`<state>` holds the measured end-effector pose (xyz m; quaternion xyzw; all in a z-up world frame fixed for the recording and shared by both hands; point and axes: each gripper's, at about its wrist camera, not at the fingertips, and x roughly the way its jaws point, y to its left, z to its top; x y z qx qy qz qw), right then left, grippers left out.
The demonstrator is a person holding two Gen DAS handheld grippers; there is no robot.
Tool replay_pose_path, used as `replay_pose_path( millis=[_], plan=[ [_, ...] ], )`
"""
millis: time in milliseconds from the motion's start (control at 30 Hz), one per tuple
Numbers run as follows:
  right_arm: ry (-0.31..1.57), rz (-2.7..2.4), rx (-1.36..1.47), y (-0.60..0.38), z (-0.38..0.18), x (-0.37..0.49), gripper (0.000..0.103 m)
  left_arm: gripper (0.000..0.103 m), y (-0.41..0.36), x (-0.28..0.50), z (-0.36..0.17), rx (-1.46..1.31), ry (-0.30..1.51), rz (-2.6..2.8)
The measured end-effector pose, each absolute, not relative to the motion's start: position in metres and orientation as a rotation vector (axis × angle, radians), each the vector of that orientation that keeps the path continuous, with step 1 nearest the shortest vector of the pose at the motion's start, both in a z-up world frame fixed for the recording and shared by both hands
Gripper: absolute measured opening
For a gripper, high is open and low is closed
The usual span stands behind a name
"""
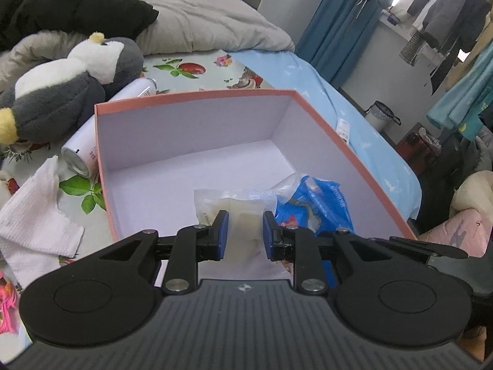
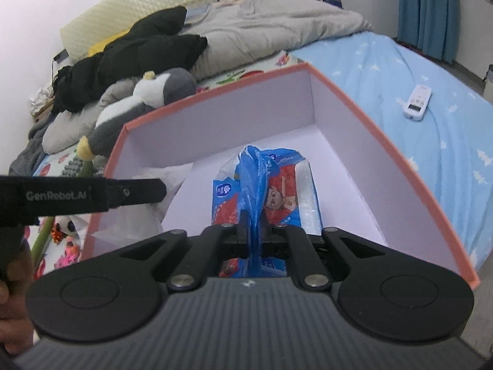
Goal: Organize soft objects
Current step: 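Open both grippers to drop the bag and tissue into the box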
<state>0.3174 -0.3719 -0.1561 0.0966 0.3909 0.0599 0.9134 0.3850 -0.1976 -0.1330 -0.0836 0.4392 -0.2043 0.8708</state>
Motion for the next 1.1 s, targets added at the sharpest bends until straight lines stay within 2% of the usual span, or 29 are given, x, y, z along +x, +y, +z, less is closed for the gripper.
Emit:
replay_pose_path(
  millis=[67, 133, 200, 233, 267, 333, 400, 1100],
  plan=[
    [0.816, 0.127, 0.199, -0.371, -0.160, 0.321, 0.009, 0.029, -0.197, 0.389, -0.136, -0.181, 0.933, -0.431],
    [0.827, 0.134, 0.201, -0.370, -0.161, 0.325, 0.010, 0.035, -0.197, 0.390, -0.138, -0.178, 0.947, -0.431],
    [0.828, 0.145, 0.207, -0.370, -0.159, 0.325, 0.010, 0.055, -0.196, 0.388, -0.138, -0.182, 0.944, -0.427],
    [0.827, 0.147, 0.211, -0.370, -0.158, 0.324, 0.011, 0.056, -0.194, 0.385, -0.135, -0.183, 0.933, -0.424],
    [0.827, 0.148, 0.213, -0.370, -0.157, 0.323, 0.012, 0.057, -0.193, 0.383, -0.133, -0.182, 0.924, -0.426],
    [0.822, 0.143, 0.219, -0.370, -0.153, 0.319, 0.027, 0.057, -0.191, 0.375, -0.125, -0.173, 0.906, -0.425],
    [0.808, 0.142, 0.227, -0.370, -0.147, 0.313, 0.038, 0.057, -0.186, 0.366, -0.117, -0.171, 0.890, -0.420],
    [0.651, 0.230, 0.188, -0.323, -0.052, 0.203, 0.039, 0.057, -0.124, 0.220, -0.017, -0.186, 0.726, -0.387]
  ],
)
